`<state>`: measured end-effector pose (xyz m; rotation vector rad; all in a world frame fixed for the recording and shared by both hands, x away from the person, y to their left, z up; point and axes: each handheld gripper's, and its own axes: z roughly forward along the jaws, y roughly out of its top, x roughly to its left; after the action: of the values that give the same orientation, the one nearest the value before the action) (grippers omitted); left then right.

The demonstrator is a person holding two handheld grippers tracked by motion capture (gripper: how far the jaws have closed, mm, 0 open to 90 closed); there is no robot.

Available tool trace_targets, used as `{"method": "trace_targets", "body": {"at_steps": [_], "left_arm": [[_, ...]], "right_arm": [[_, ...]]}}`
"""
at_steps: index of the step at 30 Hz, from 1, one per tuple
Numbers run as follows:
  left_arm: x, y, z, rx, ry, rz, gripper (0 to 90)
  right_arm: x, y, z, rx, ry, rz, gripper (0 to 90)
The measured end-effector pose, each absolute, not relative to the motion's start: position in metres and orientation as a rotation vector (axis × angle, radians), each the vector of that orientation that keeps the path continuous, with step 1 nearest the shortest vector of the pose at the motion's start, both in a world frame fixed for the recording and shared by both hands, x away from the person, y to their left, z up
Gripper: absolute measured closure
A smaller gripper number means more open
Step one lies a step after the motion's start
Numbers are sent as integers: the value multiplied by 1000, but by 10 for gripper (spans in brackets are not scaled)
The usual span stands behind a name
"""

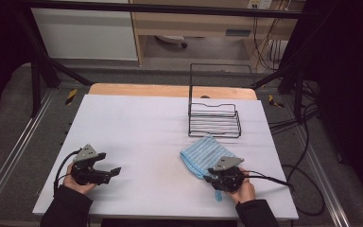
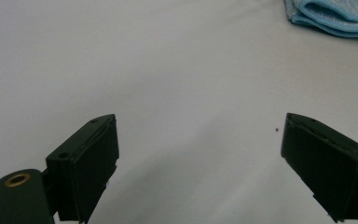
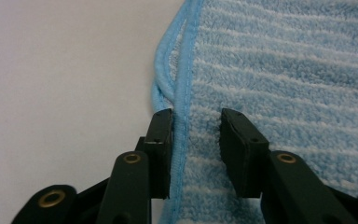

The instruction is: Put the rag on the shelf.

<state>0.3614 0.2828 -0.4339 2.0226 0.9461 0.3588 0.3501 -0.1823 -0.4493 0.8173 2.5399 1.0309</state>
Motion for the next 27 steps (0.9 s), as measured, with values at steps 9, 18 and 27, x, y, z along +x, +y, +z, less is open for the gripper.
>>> {"method": "trace_targets", "body": {"at_steps": [9,18,27], "left_arm": [[361,282,-434,2027,947,356,115],[362,282,-435,2031,947,359,117],[362,282,-435,2034,945,360,119]], "right_arm": [[348,-177,-448,750,2533,945,728],[351,-178,-446,789,2546,945,798],[351,-179,-442,858,2542,978,867]]}}
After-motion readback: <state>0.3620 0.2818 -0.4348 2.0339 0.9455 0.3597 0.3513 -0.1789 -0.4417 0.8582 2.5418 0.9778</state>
